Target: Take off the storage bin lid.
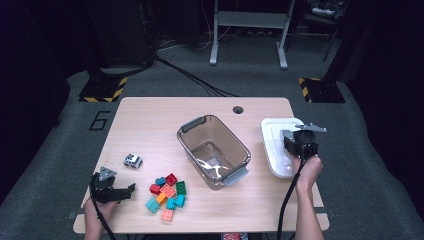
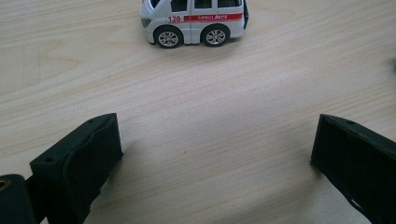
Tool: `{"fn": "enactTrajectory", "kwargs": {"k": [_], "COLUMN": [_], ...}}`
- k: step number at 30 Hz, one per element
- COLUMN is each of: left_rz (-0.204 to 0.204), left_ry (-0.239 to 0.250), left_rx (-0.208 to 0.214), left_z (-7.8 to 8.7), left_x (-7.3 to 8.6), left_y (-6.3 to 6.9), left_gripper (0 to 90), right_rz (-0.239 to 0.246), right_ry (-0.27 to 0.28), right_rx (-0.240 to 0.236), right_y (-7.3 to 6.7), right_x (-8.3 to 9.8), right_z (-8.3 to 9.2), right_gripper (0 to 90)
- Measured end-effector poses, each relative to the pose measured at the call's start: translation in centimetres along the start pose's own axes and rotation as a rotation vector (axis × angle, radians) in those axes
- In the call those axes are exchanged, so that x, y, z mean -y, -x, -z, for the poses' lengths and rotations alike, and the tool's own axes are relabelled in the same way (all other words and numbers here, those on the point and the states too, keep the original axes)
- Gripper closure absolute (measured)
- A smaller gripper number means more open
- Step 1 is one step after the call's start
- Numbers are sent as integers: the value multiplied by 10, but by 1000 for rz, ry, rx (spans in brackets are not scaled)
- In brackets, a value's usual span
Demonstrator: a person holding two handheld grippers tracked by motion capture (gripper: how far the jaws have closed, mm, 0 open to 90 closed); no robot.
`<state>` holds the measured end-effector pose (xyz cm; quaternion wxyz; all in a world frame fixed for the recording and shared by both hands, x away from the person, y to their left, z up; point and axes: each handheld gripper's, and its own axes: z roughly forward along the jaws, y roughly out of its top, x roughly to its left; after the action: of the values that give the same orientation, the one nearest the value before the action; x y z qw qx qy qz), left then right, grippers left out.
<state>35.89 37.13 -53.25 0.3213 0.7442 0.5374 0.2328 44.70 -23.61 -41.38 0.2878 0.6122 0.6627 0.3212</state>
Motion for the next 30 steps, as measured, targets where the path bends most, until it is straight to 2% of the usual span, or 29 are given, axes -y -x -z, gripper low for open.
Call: {"fn": "enactTrajectory", "kwargs": {"k": [4,5,10,14,17,25,30], "left_rz": [-3,-1,0,0,0,1,2], "left_ry": [-12,-3,-3,-3,-2,-2,1], "left_rx": [5,-1,2,3,1,2,3], "left_z": [1,0,0,0,0,0,0], "left_x": [0,0,0,0,0,0,0], "left_y": [0,0,0,0,0,0,0], "left_gripper": [15,15,15,15,15,16,16], "right_rz": [-20,-28,-25,-25,-48,-42,-56], "right_ry": [-13,-13,-37,-38,-41,-48,-60], "right_rx": [9,10,16,27,39,71,77], "right_y": [-1,-2,-6,-11,-15,-19,-18], "right_x": [10,12,20,23,25,31,37], "right_z": [-13,-16,-30,-38,-45,-61,-70], "right_gripper": [668,668,668,668,667,667,666]}}
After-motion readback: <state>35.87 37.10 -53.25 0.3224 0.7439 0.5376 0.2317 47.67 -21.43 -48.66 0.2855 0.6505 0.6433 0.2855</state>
